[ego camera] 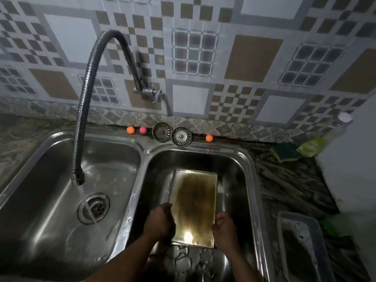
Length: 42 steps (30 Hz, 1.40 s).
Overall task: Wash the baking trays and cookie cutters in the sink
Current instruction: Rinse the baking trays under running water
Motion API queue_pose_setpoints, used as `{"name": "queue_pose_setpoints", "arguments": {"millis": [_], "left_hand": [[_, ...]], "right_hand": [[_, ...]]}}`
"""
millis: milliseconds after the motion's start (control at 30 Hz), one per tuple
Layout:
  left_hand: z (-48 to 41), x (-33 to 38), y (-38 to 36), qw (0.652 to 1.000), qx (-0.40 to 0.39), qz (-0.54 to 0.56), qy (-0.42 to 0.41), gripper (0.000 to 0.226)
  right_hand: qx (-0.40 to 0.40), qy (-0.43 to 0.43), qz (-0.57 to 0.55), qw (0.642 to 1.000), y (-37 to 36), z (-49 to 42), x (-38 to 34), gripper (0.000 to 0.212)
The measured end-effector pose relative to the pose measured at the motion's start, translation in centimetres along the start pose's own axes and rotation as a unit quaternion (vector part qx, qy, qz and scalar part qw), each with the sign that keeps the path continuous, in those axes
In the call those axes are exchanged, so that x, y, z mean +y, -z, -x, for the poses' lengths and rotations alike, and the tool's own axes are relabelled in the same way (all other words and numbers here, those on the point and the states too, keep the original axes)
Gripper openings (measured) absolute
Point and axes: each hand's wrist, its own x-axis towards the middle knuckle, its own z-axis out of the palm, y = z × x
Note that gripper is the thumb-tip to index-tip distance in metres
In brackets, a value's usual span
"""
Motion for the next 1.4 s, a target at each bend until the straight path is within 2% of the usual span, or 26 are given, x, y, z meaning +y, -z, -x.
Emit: {"name": "queue_pose_setpoints", "arguments": {"millis": [100, 267, 433, 533, 633, 733, 833, 867, 933, 1100, 1233, 1300, 1400], "left_hand": [[-0.1, -1.0, -0.1, 0.999, -0.025, -0.024, -0.012, 0.043], [-0.7, -2.4, -0.8, 1.000, -0.008, 0.002, -0.020, 0.037], [-0.7, -2.9, -0.7, 0.998, -0.002, 0.062, -0.026, 0.040], [-1.2, -3.6, -1.1, 0.998, -0.005, 0.061, -0.018, 0.028], [-0.6, -3.1, -0.4, 0.998, -0.029, 0.030, -0.039, 0.031], [0.1, -2.8, 0.7, 0.996, -0.007, 0.082, -0.027, 0.037], [0.8, -2.7, 2.2, 0.984, 0.046, 0.166, -0.034, 0.045], [1.3, -2.5, 3.0, 0.975, 0.064, 0.210, -0.042, 0.041], [2.9, -2.1, 5.2, 0.948, 0.098, 0.297, -0.053, 0.025], [6.1, -3.3, 11.9, 0.863, 0.191, 0.463, -0.065, 0.007], [6.8, -4.4, 16.5, 0.843, 0.217, 0.485, -0.087, 0.007], [7.1, -4.5, 18.0, 0.838, 0.215, 0.490, -0.108, 0.005], [8.2, -4.1, 19.8, 0.842, 0.188, 0.482, -0.155, 0.015]], "right_hand": [[0.003, -0.012, -0.001, 1.000, -1.7, -0.2, 1.6, 0.038], [0.033, -0.018, 0.001, 0.999, -2.6, -0.5, 2.1, 0.040], [0.062, -0.047, -0.021, 0.997, -2.4, 0.0, 2.2, 0.022], [0.055, -0.043, -0.025, 0.997, -2.2, 0.1, 2.0, 0.022], [0.022, -0.022, -0.020, 0.999, -1.6, 0.1, 2.1, 0.024], [0.021, 0.001, -0.006, 1.000, -1.0, 0.7, 0.9, 0.029], [0.046, 0.035, 0.011, 0.998, -1.1, 1.5, -2.3, 0.014], [0.045, 0.055, 0.018, 0.997, -1.4, 1.6, -3.7, 0.018], [0.028, 0.094, 0.006, 0.995, -2.2, 2.0, -7.2, 0.026], [-0.009, 0.179, -0.055, 0.982, -4.4, 2.5, -18.6, 0.020], [0.006, 0.207, -0.090, 0.974, -4.2, 0.8, -26.8, 0.016], [0.041, 0.211, -0.097, 0.972, -3.7, -0.7, -30.2, 0.022], [0.101, 0.231, -0.127, 0.959, -3.1, -1.8, -34.4, 0.030]]}}
